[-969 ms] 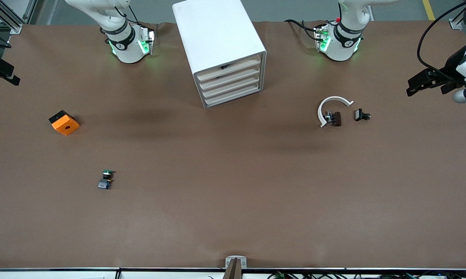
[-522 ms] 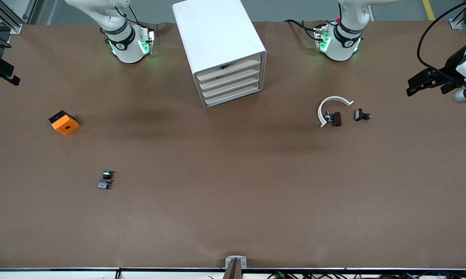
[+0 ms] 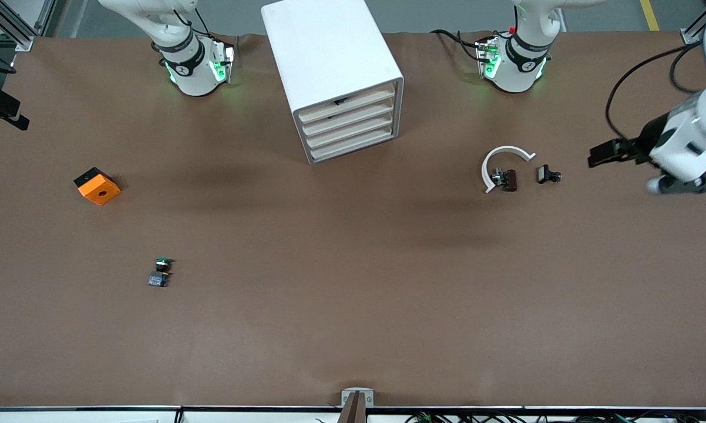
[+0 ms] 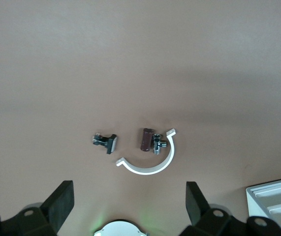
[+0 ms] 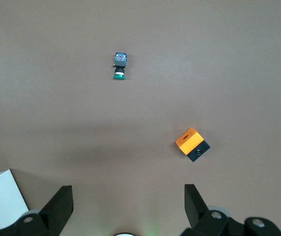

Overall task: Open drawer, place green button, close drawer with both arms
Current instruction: 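Reach the left gripper to the drawer handle while the right gripper reaches the button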

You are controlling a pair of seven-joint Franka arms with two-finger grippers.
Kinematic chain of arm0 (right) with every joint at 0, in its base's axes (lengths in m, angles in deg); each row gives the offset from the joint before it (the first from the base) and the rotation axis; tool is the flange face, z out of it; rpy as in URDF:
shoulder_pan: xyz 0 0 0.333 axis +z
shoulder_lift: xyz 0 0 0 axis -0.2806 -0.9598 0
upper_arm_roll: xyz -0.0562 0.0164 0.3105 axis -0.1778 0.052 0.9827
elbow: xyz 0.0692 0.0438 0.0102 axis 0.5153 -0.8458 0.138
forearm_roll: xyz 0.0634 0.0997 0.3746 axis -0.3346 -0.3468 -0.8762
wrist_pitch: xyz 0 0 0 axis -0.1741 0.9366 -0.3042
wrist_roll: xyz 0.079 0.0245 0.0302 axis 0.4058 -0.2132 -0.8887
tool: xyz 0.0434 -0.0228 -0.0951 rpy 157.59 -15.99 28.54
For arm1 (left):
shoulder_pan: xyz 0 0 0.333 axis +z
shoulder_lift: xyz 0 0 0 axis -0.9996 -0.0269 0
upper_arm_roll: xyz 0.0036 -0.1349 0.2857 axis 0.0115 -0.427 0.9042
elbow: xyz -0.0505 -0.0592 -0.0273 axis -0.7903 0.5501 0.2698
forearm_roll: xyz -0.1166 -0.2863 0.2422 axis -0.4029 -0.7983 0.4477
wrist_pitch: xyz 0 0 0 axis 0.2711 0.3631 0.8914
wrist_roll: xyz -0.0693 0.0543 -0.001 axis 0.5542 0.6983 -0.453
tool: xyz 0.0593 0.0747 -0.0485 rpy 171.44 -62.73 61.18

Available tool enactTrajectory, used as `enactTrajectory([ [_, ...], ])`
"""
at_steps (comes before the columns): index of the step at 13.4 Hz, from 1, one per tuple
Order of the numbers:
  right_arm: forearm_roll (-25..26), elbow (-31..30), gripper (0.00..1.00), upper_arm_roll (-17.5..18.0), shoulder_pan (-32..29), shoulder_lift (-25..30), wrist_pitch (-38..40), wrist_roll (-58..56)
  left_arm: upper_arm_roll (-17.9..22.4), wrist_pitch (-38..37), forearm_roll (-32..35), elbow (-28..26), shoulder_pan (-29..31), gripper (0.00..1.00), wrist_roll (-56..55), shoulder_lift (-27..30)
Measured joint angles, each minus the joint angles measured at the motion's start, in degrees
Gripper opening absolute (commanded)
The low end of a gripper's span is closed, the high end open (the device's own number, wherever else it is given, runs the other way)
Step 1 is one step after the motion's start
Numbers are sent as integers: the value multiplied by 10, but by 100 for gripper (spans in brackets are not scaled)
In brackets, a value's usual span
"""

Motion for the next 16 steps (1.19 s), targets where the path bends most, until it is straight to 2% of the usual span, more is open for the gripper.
enactTrajectory([
  [4,0,0,100,0,-10,-20,-11,0,-4,8,0,54,-67,100,-164,-115],
  [9,7,17,100,1,-12,-71,-23,0,-6,27,-9,68,-147,100,-386,-208],
  [12,16,22,100,1,-12,-89,-23,0,-6,28,-83,70,-176,100,-506,-249],
  [16,16,23,100,1,-15,-131,-43,1,-6,28,-255,72,-181,100,-640,-313],
])
